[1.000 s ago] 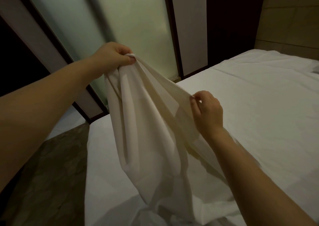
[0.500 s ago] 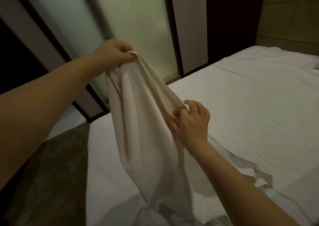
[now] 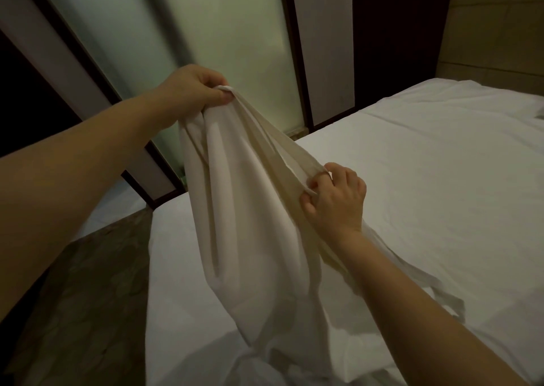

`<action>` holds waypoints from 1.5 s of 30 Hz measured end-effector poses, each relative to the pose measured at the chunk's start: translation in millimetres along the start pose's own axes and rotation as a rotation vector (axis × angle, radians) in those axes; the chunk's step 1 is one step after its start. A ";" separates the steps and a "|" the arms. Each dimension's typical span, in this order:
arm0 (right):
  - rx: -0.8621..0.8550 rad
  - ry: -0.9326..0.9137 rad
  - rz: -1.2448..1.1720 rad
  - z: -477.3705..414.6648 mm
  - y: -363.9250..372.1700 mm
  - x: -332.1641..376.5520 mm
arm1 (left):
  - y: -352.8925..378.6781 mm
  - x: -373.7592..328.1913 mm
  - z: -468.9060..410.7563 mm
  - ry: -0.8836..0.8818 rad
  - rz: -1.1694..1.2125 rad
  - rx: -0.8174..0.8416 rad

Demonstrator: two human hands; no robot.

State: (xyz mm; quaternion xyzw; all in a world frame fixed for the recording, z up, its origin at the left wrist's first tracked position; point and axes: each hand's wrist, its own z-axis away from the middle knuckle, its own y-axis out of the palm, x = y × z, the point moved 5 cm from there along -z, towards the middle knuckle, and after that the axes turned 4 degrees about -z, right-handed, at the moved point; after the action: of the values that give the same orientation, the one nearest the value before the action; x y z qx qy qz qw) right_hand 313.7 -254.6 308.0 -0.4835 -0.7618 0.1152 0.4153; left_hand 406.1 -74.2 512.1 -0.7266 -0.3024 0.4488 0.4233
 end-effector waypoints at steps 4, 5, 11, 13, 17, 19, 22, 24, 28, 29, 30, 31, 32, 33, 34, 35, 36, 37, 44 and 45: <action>-0.083 -0.115 -0.211 4.3 -14.4 -8.7 | 0.7 4.2 -1.0 -0.010 0.030 0.014; -0.088 -0.128 -0.242 5.6 -17.8 -11.9 | 0.8 5.3 -1.5 -0.009 0.036 0.017; -0.111 -0.171 -0.283 5.3 -27.9 -23.4 | 3.7 3.5 -3.0 0.001 0.070 0.043; -0.125 -0.149 -0.313 1.1 -28.9 -26.3 | 3.1 1.3 -2.6 0.008 0.090 0.039; -0.136 -0.223 -0.301 -0.6 -28.7 -25.4 | 3.2 0.5 -3.3 0.004 0.091 0.041; -0.104 -0.242 -0.258 -0.3 -25.4 -26.3 | 2.9 0.8 -4.0 -0.001 0.092 0.037; -0.077 -0.164 -0.264 -0.7 -18.0 -33.3 | 3.9 -0.1 -4.6 0.000 0.092 0.046; -0.066 -0.145 -0.240 0.9 -13.2 -36.0 | 4.4 -1.6 -4.6 -0.004 0.108 0.049; -0.107 -0.189 -0.237 1.4 -15.4 -35.2 | 5.2 -1.2 -6.2 -0.002 0.091 0.062; -0.117 -0.201 -0.254 1.3 -17.5 -34.5 | 5.0 -0.3 -6.7 -0.002 0.082 0.061; -0.120 -0.214 -0.279 1.3 -19.4 -33.4 | 4.6 1.3 -7.7 -0.006 0.079 0.055; -0.122 -0.228 -0.307 1.8 -21.3 -32.5 | 4.4 2.7 -8.0 -0.013 0.075 0.048; -0.123 -0.239 -0.326 2.2 -22.3 -32.5 | 4.5 3.9 -8.2 -0.016 0.070 0.045; -0.126 -0.242 -0.330 2.3 -22.8 -33.1 | 5.1 4.5 -8.3 -0.018 0.062 0.042; -0.130 -0.239 -0.327 1.9 -22.4 -34.1 | 6.1 4.4 -8.3 -0.019 0.055 0.043; -0.134 -0.235 -0.324 1.6 -21.7 -35.5 | 7.2 4.7 -8.4 -0.022 0.055 0.046; -0.136 -0.236 -0.328 1.8 -20.8 -35.8 | 7.7 4.6 -8.6 -0.024 0.062 0.049; -0.136 -0.241 -0.335 3.3 -19.9 -34.9 | 7.5 5.0 -9.0 -0.025 0.071 0.049; -0.155 -0.208 -0.408 11.9 -17.4 -28.8 | 7.4 3.3 -9.6 -0.017 0.054 0.057; -0.159 -0.245 -0.405 12.5 -18.0 -27.5 | 7.8 3.3 -9.6 -0.018 0.052 0.058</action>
State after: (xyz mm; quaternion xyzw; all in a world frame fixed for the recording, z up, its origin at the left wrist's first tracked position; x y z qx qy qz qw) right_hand 298.0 -283.7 296.2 -0.3344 -0.8946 0.0271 0.2953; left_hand 416.6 -78.3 506.1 -0.7176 -0.2738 0.4747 0.4298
